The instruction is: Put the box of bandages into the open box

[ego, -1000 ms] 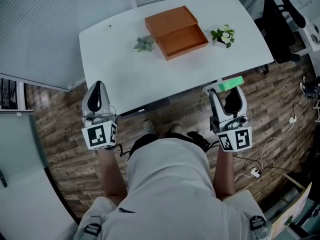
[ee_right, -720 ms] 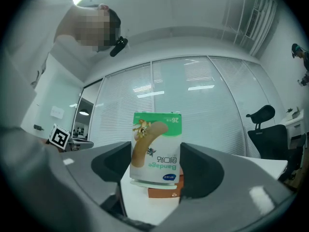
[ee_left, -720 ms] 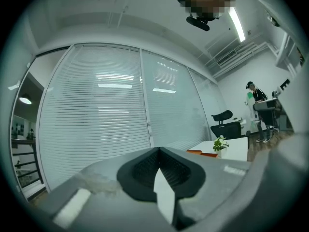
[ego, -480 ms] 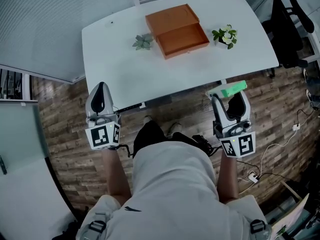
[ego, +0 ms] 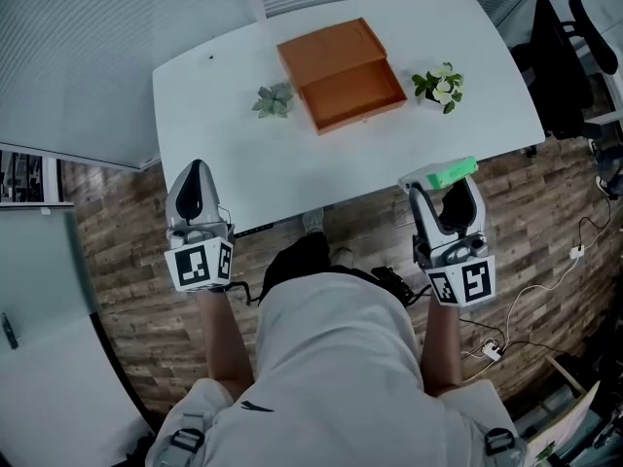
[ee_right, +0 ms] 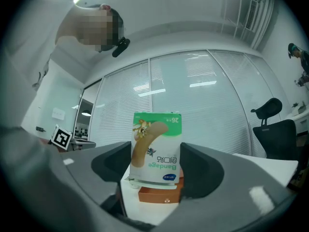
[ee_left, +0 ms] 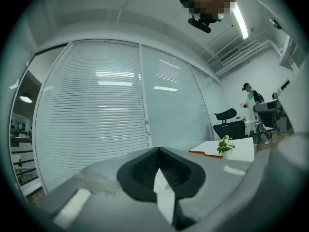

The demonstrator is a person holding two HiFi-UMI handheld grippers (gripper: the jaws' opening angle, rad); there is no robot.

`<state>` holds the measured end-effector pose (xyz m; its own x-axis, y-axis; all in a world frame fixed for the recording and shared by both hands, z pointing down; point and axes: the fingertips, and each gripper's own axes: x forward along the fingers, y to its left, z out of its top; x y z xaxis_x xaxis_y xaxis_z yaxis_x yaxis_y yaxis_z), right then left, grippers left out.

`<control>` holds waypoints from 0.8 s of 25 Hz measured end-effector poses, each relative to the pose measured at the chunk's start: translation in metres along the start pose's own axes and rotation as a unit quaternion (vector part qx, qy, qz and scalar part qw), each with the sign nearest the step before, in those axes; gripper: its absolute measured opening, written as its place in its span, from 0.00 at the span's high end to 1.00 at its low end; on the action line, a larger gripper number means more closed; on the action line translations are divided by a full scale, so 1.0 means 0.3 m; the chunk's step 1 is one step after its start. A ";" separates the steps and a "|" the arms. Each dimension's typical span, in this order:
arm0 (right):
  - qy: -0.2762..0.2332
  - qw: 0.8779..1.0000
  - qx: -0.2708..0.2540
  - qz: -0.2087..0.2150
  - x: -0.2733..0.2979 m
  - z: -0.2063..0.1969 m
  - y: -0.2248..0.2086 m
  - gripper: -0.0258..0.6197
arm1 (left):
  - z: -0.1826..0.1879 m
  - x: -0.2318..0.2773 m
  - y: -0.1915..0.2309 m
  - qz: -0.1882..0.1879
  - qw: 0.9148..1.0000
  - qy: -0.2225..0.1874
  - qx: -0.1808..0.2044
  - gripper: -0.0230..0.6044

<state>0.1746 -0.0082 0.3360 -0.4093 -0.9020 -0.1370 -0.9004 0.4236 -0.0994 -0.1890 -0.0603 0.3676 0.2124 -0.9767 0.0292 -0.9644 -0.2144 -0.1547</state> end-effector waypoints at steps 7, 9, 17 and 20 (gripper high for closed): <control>0.002 1.000 -0.007 -0.008 0.194 -0.033 -0.074 0.47 | -0.018 0.197 0.064 -0.004 1.000 -0.002 0.001 0.95; 0.002 1.000 -0.009 -0.007 0.237 -0.038 -0.087 0.47 | -0.015 0.238 0.073 -0.005 1.000 -0.005 -0.001 0.96; 0.011 1.000 -0.014 -0.007 0.363 -0.065 -0.139 0.47 | -0.046 0.347 0.101 -0.007 1.000 0.002 -0.005 0.96; 0.018 1.000 -0.014 -0.008 0.391 -0.082 -0.158 0.47 | -0.053 0.373 0.105 -0.007 1.000 0.006 -0.008 0.95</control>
<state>0.1657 -0.1362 0.3488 -0.3992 -0.9114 -0.0999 -0.9104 0.4069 -0.0746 -0.1980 -0.1765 0.3817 0.2237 -0.9737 0.0441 -0.9637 -0.2278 -0.1390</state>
